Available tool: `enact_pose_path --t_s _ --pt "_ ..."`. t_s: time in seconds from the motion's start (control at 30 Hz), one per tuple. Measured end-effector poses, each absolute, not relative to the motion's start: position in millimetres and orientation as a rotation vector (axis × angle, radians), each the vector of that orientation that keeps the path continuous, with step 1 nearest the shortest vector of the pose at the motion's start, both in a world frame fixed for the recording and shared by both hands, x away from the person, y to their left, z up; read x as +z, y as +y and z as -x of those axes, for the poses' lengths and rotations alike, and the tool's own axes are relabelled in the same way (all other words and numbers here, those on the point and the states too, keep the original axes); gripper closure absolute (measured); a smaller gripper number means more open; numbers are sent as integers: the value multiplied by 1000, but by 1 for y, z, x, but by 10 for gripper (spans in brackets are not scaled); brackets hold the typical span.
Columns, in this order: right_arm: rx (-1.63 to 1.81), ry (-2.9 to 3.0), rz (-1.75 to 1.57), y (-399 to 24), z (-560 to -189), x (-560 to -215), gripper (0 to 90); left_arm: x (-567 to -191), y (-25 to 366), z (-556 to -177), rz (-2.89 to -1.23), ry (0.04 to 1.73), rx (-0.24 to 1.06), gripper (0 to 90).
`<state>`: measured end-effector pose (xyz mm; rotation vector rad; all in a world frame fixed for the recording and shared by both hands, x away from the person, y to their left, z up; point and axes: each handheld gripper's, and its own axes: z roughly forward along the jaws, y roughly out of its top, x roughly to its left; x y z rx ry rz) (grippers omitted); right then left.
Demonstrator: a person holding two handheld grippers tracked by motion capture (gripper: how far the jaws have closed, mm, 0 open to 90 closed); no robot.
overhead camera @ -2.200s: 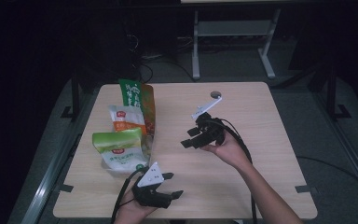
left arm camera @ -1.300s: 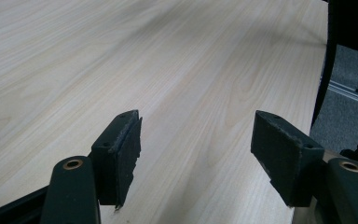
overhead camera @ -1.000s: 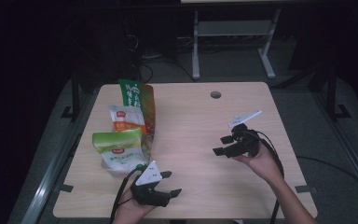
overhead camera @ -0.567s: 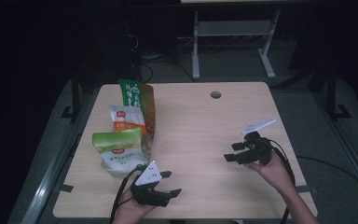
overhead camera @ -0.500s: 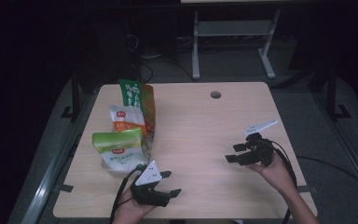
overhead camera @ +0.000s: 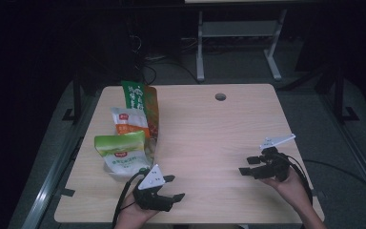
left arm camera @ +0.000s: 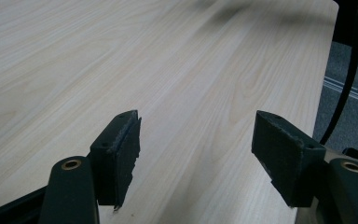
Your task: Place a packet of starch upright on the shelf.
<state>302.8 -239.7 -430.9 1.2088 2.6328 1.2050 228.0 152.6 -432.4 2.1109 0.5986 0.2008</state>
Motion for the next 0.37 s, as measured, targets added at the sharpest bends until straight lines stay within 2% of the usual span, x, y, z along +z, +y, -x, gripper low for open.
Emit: enact_pose_path --t_s 0.37 --pt "1195 2622 -1215 -246 -286 -437 342 -433 153 -228 -2114 600 196 316"
